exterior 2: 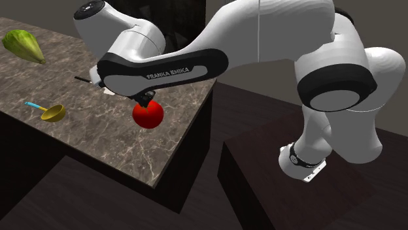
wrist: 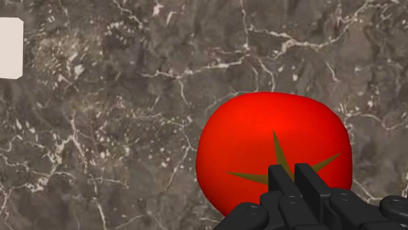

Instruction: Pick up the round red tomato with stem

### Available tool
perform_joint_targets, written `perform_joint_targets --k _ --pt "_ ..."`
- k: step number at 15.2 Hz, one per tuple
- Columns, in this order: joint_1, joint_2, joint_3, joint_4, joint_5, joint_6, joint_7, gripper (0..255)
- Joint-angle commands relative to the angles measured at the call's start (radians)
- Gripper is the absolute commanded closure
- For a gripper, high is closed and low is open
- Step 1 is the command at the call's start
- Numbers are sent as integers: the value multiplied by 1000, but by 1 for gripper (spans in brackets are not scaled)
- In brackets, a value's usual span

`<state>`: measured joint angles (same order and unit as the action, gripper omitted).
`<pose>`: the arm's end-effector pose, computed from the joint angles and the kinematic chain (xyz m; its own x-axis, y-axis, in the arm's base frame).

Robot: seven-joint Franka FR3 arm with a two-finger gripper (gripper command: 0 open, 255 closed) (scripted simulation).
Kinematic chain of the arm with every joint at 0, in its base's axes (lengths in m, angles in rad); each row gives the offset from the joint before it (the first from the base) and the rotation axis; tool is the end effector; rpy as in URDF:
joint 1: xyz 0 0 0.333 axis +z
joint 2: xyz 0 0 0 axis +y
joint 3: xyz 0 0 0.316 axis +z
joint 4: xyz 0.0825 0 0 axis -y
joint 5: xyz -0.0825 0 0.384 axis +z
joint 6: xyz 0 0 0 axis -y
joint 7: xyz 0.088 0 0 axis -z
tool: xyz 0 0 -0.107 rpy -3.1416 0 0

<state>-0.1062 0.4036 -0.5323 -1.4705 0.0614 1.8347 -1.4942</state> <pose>0.5698 -0.3508 0.4754 0.6345 0.7603 -0.1392 0.7698 -0.6378 0.0248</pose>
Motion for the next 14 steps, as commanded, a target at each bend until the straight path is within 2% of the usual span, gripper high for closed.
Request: perform_joint_targets --k 1,14 --pt "-1 -2 -1 18 -1 -20 0 255" --pt "-27 15 -5 219 7 -203 -17 255"
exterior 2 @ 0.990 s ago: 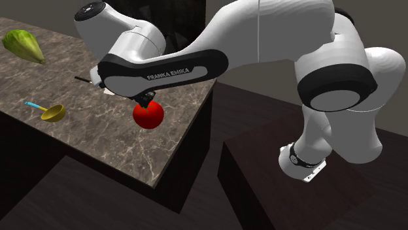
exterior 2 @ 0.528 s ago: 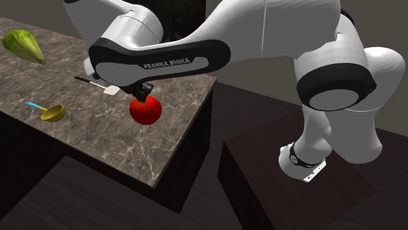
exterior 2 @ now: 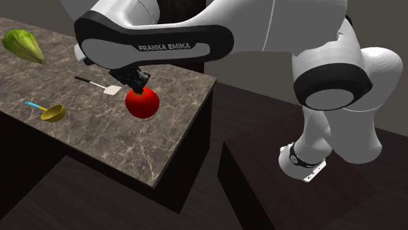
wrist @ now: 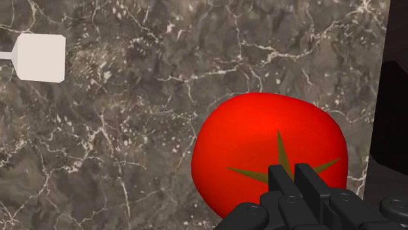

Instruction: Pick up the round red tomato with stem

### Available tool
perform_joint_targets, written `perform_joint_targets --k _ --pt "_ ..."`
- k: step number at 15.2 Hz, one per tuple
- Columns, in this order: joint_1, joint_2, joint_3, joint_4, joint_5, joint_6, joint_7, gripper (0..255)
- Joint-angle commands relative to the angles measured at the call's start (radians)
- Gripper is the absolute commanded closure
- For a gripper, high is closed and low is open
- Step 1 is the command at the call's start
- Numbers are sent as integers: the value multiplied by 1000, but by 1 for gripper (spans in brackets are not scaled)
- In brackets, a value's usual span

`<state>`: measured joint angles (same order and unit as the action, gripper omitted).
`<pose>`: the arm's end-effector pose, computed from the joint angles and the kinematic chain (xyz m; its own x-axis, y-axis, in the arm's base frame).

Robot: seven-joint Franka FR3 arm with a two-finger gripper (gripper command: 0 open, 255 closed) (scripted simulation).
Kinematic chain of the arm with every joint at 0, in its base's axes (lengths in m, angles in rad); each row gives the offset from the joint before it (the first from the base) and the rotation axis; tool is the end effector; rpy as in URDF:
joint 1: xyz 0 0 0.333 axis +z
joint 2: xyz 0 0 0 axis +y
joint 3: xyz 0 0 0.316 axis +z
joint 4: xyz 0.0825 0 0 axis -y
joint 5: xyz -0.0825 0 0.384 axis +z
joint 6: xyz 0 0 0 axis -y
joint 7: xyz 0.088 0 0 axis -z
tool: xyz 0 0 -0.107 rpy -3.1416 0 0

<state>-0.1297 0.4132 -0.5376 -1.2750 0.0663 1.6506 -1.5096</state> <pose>0.5693 -0.3509 0.5458 0.6346 0.7602 -0.1392 0.7697 -0.6380 0.0246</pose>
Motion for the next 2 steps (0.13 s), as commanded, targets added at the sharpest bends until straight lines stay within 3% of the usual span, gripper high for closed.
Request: perform_joint_targets --k 1,2 --pt "-4 6 0 26 3 -21 -1 255" --pt "-4 6 0 26 3 -21 -1 255"
